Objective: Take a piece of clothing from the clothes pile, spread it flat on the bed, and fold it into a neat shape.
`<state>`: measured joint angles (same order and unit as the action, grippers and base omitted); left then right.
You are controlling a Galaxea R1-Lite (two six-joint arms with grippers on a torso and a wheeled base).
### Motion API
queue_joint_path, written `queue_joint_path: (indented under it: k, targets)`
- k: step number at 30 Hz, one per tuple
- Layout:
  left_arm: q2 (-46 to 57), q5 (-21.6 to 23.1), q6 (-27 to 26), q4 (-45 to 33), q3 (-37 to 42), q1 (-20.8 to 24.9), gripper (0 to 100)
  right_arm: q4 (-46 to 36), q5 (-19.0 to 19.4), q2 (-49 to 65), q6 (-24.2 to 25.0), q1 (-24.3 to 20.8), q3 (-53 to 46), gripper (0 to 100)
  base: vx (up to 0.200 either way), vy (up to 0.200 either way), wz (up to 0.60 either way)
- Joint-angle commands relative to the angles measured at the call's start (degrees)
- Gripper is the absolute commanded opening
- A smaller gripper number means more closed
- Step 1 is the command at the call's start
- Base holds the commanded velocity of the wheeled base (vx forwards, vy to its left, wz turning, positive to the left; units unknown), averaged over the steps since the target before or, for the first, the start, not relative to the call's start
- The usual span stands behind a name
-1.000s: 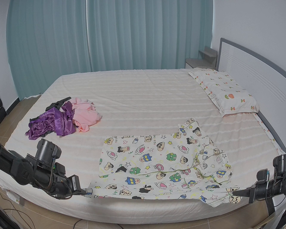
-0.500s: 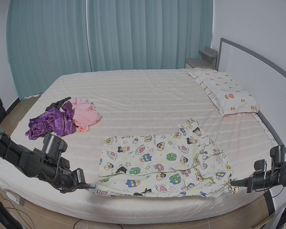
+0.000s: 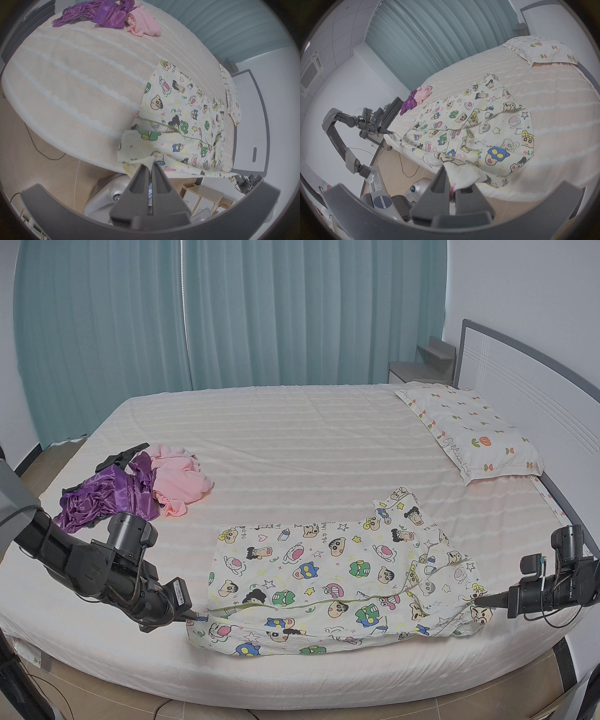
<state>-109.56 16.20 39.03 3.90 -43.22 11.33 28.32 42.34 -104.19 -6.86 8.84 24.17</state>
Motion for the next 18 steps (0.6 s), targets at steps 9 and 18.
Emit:
queue_joint_path:
  k: [9,18]
  targets:
    - [-6.5,-1.3,3.2,0.7,-4.9,-0.1,0,0.4,-0.5,-6.5,2.6,-2.2,7.0,0,0.0,0.0,0.0]
    - [-9.7,-1.4,4.0,0.7,-8.6,-0.1,0,0.4,-0.6,-9.6,3.7,-2.5,11.8,0,0.0,0.0,0.0]
